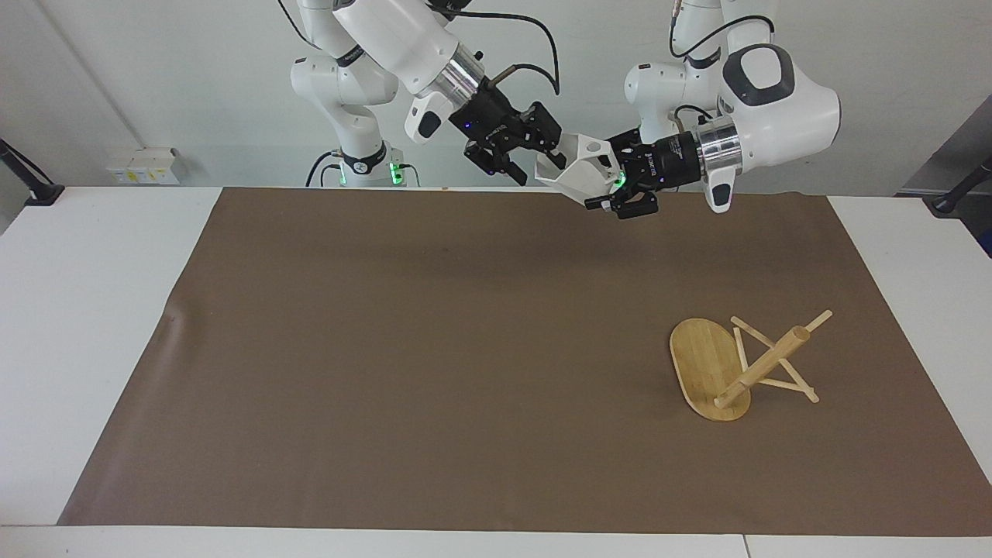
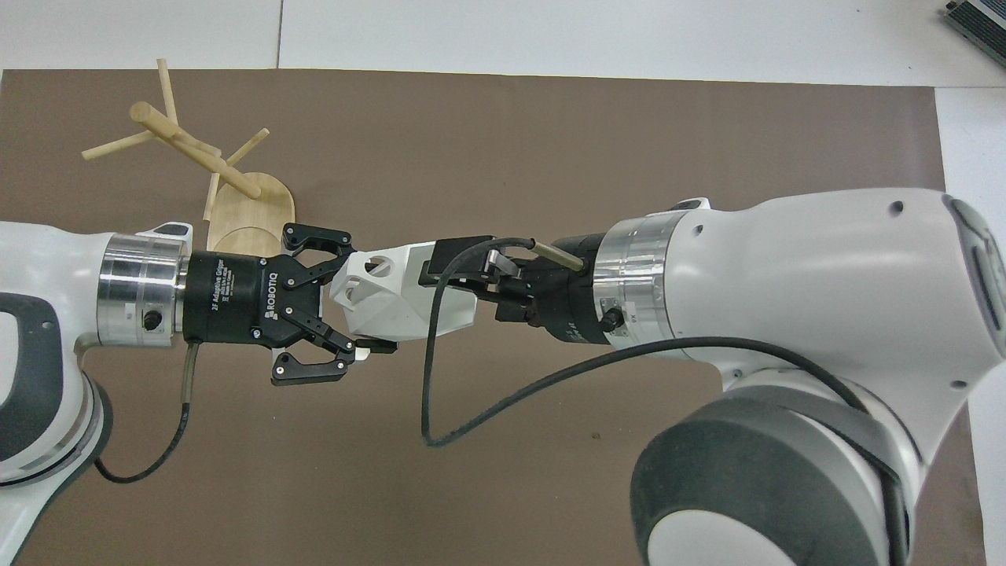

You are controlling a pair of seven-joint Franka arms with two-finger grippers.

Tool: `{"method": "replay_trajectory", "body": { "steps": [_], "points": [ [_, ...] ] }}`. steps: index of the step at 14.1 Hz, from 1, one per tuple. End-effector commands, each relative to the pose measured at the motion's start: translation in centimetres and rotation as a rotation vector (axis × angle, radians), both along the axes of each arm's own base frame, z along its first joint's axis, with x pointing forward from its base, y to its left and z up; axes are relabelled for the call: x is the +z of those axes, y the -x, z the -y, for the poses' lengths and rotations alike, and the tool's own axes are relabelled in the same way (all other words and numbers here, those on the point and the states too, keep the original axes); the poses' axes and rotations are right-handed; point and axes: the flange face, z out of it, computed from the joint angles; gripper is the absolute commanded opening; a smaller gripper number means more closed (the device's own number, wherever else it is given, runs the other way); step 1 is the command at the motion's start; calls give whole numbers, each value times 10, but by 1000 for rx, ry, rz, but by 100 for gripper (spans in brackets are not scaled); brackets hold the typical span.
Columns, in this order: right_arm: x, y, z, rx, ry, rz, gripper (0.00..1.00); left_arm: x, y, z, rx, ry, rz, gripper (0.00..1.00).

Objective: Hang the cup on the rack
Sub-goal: 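Open the right gripper and withdraw while the left gripper pulls the cup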

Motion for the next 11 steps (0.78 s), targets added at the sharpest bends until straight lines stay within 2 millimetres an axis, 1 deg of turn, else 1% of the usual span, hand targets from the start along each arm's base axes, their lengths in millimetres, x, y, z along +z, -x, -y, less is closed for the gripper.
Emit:
{"method": "replay_trajectory", "body": {
  "steps": [1,6,7,9,11],
  "points": [
    [0,1,1,-11,-2,8,100,1,7,-3,19,-72,-83,0],
    [-1,0,2,-8,0,11,100,-22,8,-22,26,-282,-117,0],
    [-2,0,2,8,2,22,100,-21,9,-24,53,-289,-142,0],
    [-2,-2,5,37,9,52,100,-29,8,-41,100,-348,-190,0],
    [-3,-5,9,50,15,70,100,-30,0,-54,197,-378,-216,0]
  ]
}}
